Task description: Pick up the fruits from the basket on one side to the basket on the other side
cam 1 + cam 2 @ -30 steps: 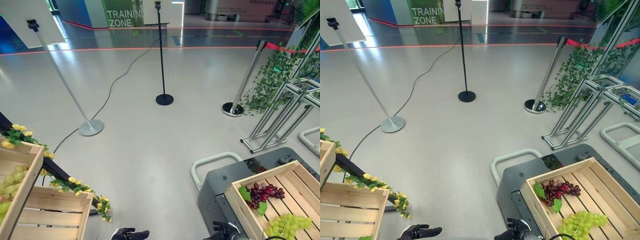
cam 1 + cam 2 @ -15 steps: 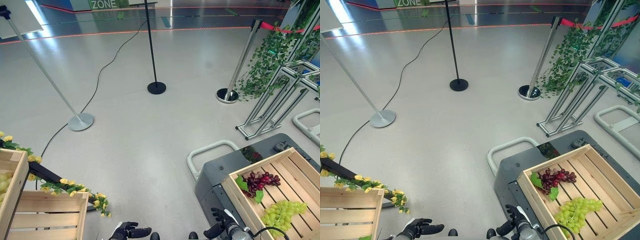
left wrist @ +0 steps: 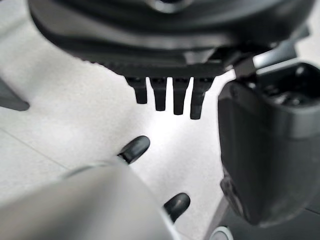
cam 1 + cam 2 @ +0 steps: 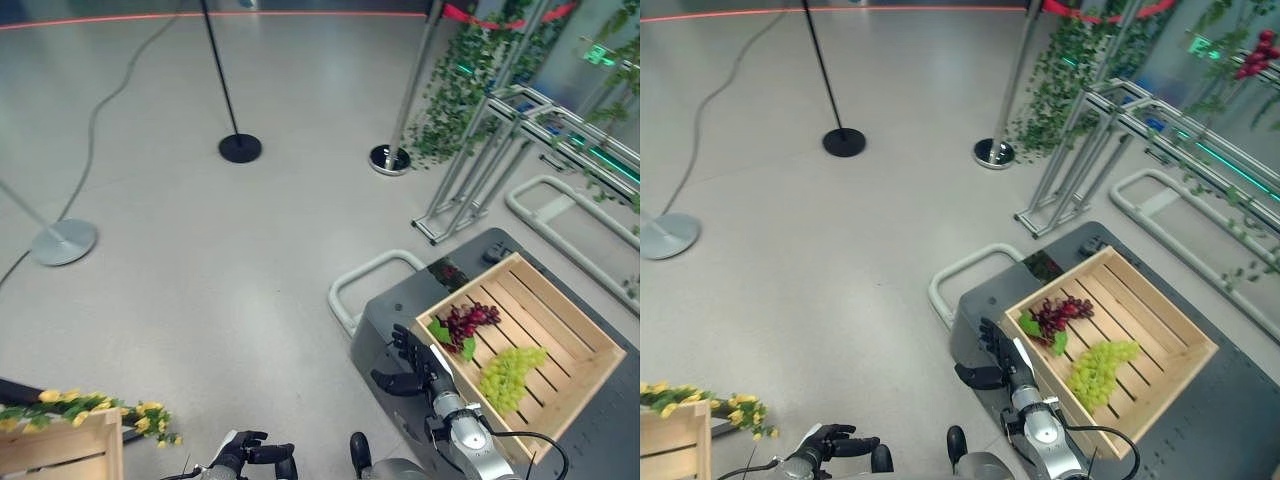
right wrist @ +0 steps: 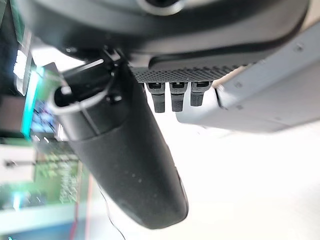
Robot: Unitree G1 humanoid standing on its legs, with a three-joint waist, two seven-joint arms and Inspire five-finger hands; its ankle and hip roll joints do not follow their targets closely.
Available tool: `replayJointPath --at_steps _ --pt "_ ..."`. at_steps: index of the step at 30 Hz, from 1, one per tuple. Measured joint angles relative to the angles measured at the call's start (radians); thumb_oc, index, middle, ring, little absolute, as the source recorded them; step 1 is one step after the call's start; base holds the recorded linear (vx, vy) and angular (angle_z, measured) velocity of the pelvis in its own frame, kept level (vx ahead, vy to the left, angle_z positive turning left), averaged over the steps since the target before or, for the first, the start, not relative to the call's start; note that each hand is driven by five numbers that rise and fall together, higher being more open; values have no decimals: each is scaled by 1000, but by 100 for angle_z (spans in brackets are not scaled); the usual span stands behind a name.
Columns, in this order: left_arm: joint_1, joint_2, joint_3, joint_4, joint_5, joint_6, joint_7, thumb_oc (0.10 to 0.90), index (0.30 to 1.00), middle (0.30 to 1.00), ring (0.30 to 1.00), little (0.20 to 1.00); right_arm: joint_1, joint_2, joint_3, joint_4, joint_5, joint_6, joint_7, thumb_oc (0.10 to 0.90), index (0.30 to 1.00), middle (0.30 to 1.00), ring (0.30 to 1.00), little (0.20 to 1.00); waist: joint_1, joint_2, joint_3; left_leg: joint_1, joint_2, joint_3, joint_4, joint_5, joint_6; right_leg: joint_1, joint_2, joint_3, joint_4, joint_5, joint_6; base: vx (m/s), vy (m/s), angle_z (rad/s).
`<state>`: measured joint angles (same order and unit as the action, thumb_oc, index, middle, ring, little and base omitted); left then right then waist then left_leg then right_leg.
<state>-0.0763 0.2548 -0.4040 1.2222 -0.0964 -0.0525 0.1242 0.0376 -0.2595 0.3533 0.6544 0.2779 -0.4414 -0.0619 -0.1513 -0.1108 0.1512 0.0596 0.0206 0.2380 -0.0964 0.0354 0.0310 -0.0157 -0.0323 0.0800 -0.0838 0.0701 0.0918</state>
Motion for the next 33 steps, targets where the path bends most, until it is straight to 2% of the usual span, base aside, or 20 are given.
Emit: replayJointPath --at_steps 6,9,11,13,14,16,17,19,21,22,24,25,26,28,29,30,31,32,33 --pt "-8 -47 1 -43 -36 0 26 800 900 900 900 900 68 -22 -78 -75 53 -21 -27 800 900 900 900 900 -46 10 8 6 -8 40 0 -7 9 -11 -10 17 0 10 5 -15 25 -18" --pt "-1 -50 21 -55 -38 -4 28 800 900 900 900 900 88 -47 -118 -145 53 -27 -33 800 900 900 900 900 -51 34 31 26 0 72 0 -9 7 -11 0 3 4 31 13 -34 -56 -36" --pt "13 -42 58 -55 -78 -8 35 800 900 900 900 900 55 -48 -127 -156 52 -47 -33 800 900 900 900 900 -28 50 55 55 32 142 -1 -16 0 -17 22 -74 -1 68 64 -20 -157 -93" --pt "46 -40 113 -54 -164 -30 31 800 900 900 900 900 32 -57 -132 -160 36 -80 -61 800 900 900 900 900 11 58 61 65 51 195 -1 -27 -5 -34 -5 -245 24 41 33 30 -240 -81" --pt "52 -41 127 -54 -198 -38 26 800 900 900 900 900 31 -63 -136 -160 25 -85 -85 800 900 900 900 900 19 52 59 65 53 198 -1 -28 -11 -35 -22 -260 36 38 29 96 -283 -34" --pt "70 -34 158 -62 -280 -66 7 800 900 900 900 900 28 -85 -151 -155 -23 -86 -159 800 900 900 900 900 35 43 55 61 53 178 0 -21 -26 -12 -61 -253 30 22 9 100 -225 16" --pt "76 -36 188 -69 -340 -76 -16 800 900 900 900 900 20 -105 -156 -145 -67 -85 -207 800 900 900 900 900 38 47 61 60 63 154 1 -12 -38 5 -45 -258 21 12 -10 75 -210 32" --pt "106 -49 229 -117 -483 -77 -62 800 900 900 900 900 8 -173 -155 -147 -170 -77 -302 800 900 900 900 900 65 59 64 61 86 127 7 0 -49 24 -13 -263 -5 14 -18 66 -206 15" --pt "125 -57 255 -182 -568 -77 -91 800 900 900 900 900 -15 -213 -160 -149 -233 -64 -360 800 900 900 900 900 72 57 67 45 101 119 34 4 -71 28 -5 -285 -5 7 -33 15 -168 17" --pt "131 -66 256 -224 -617 -83 -105 800 900 900 900 900 -29 -237 -182 -150 -258 -49 -387 800 900 900 900 900 79 52 72 19 105 111 77 1 -85 28 1 -296 -4 5 -43 -51 -155 48" --pt "95 -71 255 -307 -720 -110 -150 800 900 900 900 900 -86 -270 -232 -148 -292 9 -439 800 900 900 900 900 106 1 117 -119 102 17 329 -10 -111 26 -36 -314 6 -2 -70 -75 -16 43" --pt "94 -75 252 -332 -744 -117 -160 800 900 900 900 900 -113 -282 -235 -148 -306 26 -459 800 900 900 900 900 122 -1 130 -149 104 -15 397 -11 -112 25 -41 -307 14 -3 -75 -20 89 -6" --pt "81 -82 225 -384 -784 -122 -175 800 900 900 900 900 -184 -326 -234 -146 -322 68 -491 800 900 900 900 900 139 4 166 -223 91 -123 527 -21 -127 25 -47 -297 27 -5 -82 5 98 -27" --pt "75 -86 181 -413 -796 -135 -202 800 900 900 900 900 -275 -367 -231 -142 -349 125 -521 800 900 900 900 900 165 32 195 -241 64 -198 481 -28 -128 21 -39 -268 39 -3 -80 -57 129 -45" --pt "75 -84 151 -441 -827 -138 -210 800 900 900 900 900 -349 -387 -215 -129 -360 169 -532 800 900 900 900 900 179 53 205 -233 52 -219 392 -26 -127 -5 -36 -246 47 -3 -79 -147 128 -73" --pt "68 -87 137 -455 -853 -137 -212 800 900 900 900 900 -432 -405 -191 -105 -391 209 -532 800 900 900 900 900 183 76 212 -232 44 -191 297 -24 -120 -31 -30 -231 57 6 -77 -152 122 -71" --pt "56 -90 130 -455 -865 -137 -209 800 900 900 900 900 -466 -421 -176 -98 -400 232 -532 800 900 900 900 900 185 93 217 -237 45 -180 277 -24 -121 -47 -25 -229 71 7 -76 -142 125 -53" --pt "30 -93 115 -455 -889 -138 -208 800 900 900 900 900 -506 -461 -145 -92 -431 267 -532 800 900 900 900 900 185 135 222 -247 47 -173 277 -23 -122 -80 -5 -230 101 5 -73 -95 106 -31" --pt "10 -86 111 -456 -901 -139 -209 800 900 900 900 900 -522 -474 -136 -89 -441 277 -532 800 900 900 900 900 185 150 232 -247 43 -180 268 5 -48 -99 -1 -229 128 -4 -67 -93 82 -23"
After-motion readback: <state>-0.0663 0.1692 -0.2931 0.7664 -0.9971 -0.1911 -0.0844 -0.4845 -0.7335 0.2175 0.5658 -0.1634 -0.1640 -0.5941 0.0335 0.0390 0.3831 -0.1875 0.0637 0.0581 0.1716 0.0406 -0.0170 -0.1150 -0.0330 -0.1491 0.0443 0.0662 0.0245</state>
